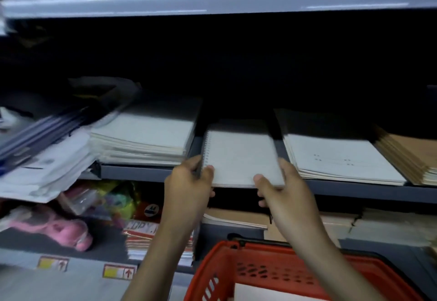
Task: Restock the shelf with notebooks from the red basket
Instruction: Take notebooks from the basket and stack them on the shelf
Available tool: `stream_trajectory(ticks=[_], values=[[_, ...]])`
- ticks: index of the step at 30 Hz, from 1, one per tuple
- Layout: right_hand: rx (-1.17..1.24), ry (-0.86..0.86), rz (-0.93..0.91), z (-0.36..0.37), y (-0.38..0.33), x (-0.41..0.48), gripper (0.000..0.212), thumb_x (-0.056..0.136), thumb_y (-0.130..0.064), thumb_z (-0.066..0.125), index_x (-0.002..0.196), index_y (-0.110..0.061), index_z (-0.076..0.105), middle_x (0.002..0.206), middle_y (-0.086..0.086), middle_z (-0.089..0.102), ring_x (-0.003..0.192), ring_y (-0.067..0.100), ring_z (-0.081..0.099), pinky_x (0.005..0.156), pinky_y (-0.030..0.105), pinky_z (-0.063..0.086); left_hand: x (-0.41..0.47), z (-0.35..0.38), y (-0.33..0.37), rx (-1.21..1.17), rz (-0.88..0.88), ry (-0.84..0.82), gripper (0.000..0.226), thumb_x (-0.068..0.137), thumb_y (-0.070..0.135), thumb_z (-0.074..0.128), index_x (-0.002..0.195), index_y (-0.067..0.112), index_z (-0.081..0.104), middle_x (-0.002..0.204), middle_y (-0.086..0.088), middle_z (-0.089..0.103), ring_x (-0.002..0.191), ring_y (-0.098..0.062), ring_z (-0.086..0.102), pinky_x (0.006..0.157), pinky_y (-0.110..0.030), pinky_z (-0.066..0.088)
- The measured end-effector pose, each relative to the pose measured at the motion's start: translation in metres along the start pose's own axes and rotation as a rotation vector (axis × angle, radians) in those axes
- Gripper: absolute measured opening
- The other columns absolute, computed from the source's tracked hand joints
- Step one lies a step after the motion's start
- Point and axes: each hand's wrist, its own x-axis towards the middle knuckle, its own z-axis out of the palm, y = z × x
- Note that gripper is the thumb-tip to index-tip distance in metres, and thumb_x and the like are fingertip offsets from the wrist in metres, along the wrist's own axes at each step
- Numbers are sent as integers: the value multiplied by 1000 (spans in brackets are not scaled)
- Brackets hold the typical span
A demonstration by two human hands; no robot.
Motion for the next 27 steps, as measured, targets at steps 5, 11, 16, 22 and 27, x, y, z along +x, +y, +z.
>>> stream_trajectory(ticks=[5, 11, 16, 22, 27], values=[[-294, 65, -105, -1, 2, -19, 65, 93, -31, 63, 150, -27, 32, 151, -9, 30, 137, 9, 33, 105, 17, 24, 1, -5, -5, -254, -123, -221, 51, 84, 13, 73, 122, 37, 48, 88, 27, 66, 67, -14, 66, 60, -27, 53], [-286, 60, -97, 7, 13, -9, 63, 96, -37, 55, 150, -29, 25, 150, 4, 44, 131, 24, 51, 110, 40, 41, 5, -10, -10, -196, -3, -343, 55, 87, 8, 70, 106, 54, 46, 89, 39, 66, 73, -13, 66, 61, -25, 51], [-94, 112, -17, 15, 8, 12, 56, 99, -23, 53, 150, -21, 29, 134, 0, 49, 69, 9, 70, 61, 23, 59, 12, 5, -18, -61, 6, -74, 54, 85, 19, 75, 133, 28, 54, 82, 29, 62, 53, -10, 64, 55, -24, 51], [-127, 289, -76, 26, 12, 15, 38, 102, -25, 47, 140, -19, 44, 127, -8, 43, 54, 9, 65, 59, 30, 59, 12, 16, -16, 44, 15, 133, 54, 80, 25, 79, 131, 20, 61, 80, 19, 60, 60, 0, 60, 62, -1, 43], [-116, 405, -133, 35, 20, 15, 31, 99, -28, 50, 130, -21, 54, 114, -14, 43, 75, 25, 68, 77, 41, 58, 15, 19, -17, 69, 7, 200, 52, 78, 27, 80, 127, 19, 65, 94, 6, 67, 76, 2, 56, 73, -5, 39]])
